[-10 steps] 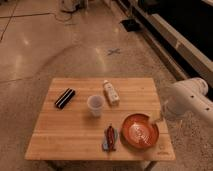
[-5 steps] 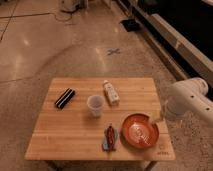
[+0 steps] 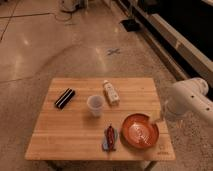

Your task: Drag the ceramic bowl in a circle

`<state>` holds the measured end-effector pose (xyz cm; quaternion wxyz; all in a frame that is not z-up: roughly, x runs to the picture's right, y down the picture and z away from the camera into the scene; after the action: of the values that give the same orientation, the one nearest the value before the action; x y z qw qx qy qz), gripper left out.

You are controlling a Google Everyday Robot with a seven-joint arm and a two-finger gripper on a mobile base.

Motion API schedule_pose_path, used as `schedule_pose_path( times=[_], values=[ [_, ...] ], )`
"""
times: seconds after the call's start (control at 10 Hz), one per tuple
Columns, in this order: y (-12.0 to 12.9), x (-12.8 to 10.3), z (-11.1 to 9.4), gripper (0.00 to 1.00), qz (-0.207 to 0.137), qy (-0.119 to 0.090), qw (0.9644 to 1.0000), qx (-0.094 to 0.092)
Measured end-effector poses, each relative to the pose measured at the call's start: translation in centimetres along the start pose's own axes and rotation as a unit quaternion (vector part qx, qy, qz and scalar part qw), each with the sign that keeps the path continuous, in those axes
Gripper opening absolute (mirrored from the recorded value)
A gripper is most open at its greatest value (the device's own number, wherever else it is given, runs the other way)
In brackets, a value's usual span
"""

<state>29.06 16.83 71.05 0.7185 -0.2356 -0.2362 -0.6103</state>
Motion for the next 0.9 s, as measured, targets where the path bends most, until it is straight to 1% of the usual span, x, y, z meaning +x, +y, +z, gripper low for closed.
schedule_pose_path(
  times=[0.5, 0.6, 0.9],
  values=[
    [0.0, -0.1, 0.2, 0.80, -0.001, -0.001, 1.0000, -0.001],
    [0.6, -0.1, 1.3, 0.80, -0.002, -0.003, 1.0000, -0.007],
    [1.5, -0.3, 5.1, 0.80, 0.003, -0.015, 0.9998, -0.013]
  ],
)
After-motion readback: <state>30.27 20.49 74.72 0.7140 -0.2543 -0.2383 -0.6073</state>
